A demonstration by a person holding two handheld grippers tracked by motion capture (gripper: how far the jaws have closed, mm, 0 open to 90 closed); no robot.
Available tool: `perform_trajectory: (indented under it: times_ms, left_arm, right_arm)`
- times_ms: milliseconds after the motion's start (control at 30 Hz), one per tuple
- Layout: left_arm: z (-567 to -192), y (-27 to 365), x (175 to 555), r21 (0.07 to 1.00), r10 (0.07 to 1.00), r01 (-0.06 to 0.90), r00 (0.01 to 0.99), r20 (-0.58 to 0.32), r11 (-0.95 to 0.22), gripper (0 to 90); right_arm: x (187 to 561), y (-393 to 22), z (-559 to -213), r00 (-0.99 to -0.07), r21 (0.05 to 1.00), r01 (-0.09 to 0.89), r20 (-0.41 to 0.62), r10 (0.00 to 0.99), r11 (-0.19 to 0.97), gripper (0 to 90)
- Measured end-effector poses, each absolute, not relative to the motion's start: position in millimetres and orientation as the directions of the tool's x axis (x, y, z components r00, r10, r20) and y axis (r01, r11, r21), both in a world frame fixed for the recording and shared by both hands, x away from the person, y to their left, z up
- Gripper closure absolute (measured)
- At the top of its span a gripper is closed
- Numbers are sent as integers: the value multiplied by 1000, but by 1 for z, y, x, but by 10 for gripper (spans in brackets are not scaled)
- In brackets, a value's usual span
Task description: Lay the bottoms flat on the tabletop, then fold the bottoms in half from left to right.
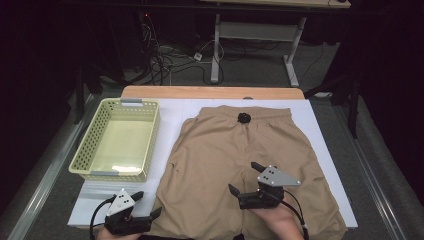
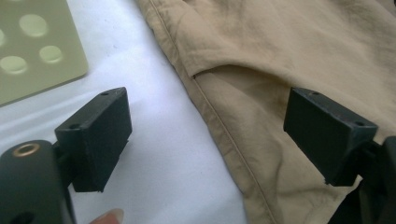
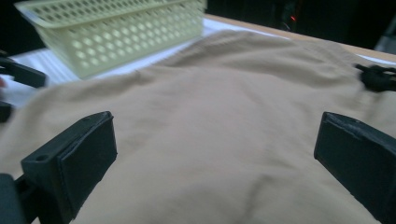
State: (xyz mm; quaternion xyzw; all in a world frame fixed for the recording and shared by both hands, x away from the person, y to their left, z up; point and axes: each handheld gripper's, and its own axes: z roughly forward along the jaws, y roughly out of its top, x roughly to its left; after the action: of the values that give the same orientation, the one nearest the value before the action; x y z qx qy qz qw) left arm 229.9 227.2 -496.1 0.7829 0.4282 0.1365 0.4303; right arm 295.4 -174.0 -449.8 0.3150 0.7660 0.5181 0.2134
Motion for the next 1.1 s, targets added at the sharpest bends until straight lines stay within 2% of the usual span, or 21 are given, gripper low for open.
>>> perform_trajectory:
  times_ms: [267,333,467,633,733,833,900,967,1033,1100]
  left_arm:
    - [-489,227,227,808,790,539,590,-163,-236,200]
    - [-487,226,230,800,784,551,596,-176,-239,210]
    - [-478,217,246,791,775,560,604,-186,-247,297]
    - [-479,200,268,737,806,623,561,-190,-260,397]
    - [-487,191,273,704,829,653,534,-165,-281,421]
    - [-487,187,270,708,844,639,523,-115,-300,450]
    - [-486,187,270,703,834,637,540,-112,-318,552]
    - [-482,188,274,680,784,632,606,-134,-372,750]
    - [-476,185,274,678,759,597,645,-87,-429,827]
    - [-469,182,272,700,741,571,666,-87,-430,849]
  right_arm:
    - [284,-158,-463,-763,912,243,-30,646,329,0]
    - [285,-158,-461,-762,917,244,-19,647,314,0]
    - [284,-160,-458,-761,923,237,-17,648,303,1]
    - [284,-164,-458,-760,923,243,-10,650,299,1]
    - [284,-165,-458,-761,922,244,-10,648,302,1]
    - [284,-166,-456,-760,925,245,-4,650,292,1]
    - [284,-167,-456,-759,927,247,5,651,281,1]
    - [284,-167,-456,-752,932,242,3,660,271,9]
    - [284,-166,-455,-748,935,225,-13,663,273,12]
    - [283,-165,-455,-747,934,219,-26,665,282,12]
